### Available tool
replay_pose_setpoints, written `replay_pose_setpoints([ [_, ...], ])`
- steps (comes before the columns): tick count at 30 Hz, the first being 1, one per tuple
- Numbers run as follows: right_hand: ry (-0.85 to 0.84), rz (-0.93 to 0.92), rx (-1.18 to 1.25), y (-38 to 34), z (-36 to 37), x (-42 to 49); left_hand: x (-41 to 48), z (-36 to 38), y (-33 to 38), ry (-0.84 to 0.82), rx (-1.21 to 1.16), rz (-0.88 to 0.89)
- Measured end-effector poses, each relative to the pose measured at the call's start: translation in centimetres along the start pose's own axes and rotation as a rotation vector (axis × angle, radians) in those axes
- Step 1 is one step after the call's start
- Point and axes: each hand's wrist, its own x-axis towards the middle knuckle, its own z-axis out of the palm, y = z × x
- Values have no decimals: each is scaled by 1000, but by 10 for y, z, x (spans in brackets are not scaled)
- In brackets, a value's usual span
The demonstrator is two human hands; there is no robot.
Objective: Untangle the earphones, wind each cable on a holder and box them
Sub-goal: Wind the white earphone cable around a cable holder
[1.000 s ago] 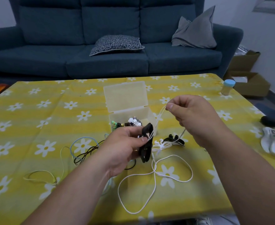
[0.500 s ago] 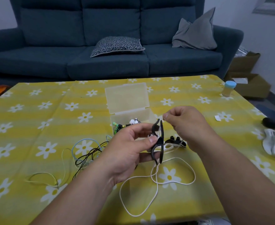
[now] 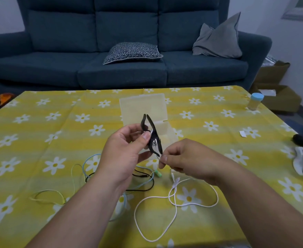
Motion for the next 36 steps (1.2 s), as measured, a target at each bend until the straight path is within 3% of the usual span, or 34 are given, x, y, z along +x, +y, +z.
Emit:
replay_pose_setpoints([
  [7, -84, -45, 55, -9, -3, -9, 2, -3, -1, 14, -11, -82],
  [12, -99, -93, 172, -15, -4, -12, 1, -4, -2, -21, 85, -38],
  [16, 42, -168, 361, -26, -7, -12, -1, 2, -9, -72, 261, 31],
  [20, 272, -159, 535, -27, -18, -9, -3, 2, -8, -113, 247, -30],
  [28, 469, -199, 232, -20, -20, -6, -10, 5, 0, -264, 282, -171],
  [36, 472, -178, 173, -20, -19, -8, -13, 6, 0, -330, 287, -234],
])
